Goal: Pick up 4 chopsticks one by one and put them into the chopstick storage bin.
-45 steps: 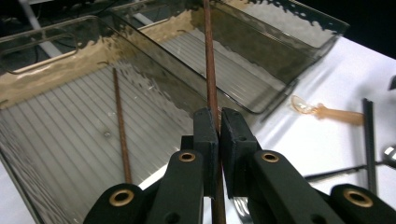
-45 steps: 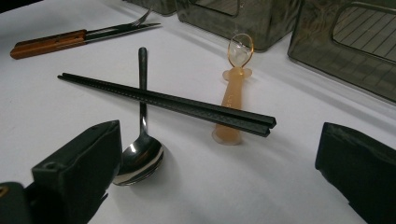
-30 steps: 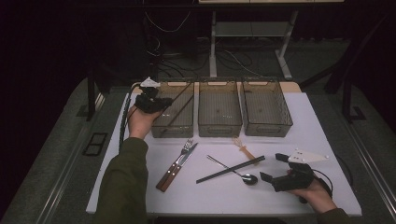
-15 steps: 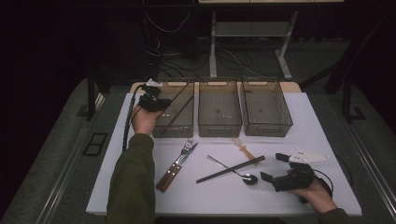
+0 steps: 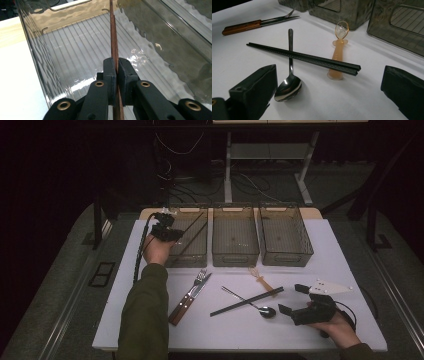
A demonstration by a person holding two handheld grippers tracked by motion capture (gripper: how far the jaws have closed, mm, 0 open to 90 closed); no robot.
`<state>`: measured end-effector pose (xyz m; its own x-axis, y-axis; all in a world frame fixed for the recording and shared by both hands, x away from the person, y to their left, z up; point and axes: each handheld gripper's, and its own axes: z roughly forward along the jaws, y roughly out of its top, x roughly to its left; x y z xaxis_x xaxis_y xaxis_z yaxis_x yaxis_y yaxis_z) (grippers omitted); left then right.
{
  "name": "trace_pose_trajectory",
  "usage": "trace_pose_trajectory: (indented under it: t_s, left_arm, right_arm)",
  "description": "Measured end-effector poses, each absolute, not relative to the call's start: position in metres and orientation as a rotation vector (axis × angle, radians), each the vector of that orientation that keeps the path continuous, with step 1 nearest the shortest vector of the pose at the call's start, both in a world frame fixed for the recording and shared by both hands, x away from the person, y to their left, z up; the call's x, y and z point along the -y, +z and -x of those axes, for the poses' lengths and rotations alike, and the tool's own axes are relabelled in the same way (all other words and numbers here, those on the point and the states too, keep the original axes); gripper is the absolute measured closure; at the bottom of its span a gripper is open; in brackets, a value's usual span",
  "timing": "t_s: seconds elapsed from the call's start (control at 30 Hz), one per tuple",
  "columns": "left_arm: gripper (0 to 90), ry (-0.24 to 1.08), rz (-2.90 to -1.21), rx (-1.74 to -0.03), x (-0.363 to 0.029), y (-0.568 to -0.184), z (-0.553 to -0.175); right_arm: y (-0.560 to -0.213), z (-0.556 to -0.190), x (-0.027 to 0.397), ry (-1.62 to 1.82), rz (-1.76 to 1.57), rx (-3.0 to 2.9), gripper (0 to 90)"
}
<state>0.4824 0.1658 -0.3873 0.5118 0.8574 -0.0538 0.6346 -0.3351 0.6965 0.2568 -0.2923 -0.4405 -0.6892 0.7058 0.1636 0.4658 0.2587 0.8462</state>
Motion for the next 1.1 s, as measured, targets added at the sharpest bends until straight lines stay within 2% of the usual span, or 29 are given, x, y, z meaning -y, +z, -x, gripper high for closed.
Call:
trace_pose_trajectory:
  t_s: [0.27,0.53,0.6,1.1]
  left_arm:
    - [76.6,0.440,-2.094,-1.197,-0.165,-0.387,-0.481]
    - [59.5,0.443,-2.098,-1.124,-0.164,-0.383,-0.477]
    - [58.0,0.441,-2.090,-1.090,-0.165,-0.380,-0.473]
    - [35.4,0.377,-2.006,-0.911,-0.169,-0.363,-0.425]
  right_arm:
    - [-0.441,-0.257,0.292,1.403,-1.087,-2.285,0.9]
    - [-0.441,-0.257,0.292,1.402,-1.088,-2.283,0.9]
    - [-0.441,-0.257,0.292,1.401,-1.088,-2.285,0.9]
    - [-0.441,-0.258,0.292,1.400,-1.088,-2.285,0.9]
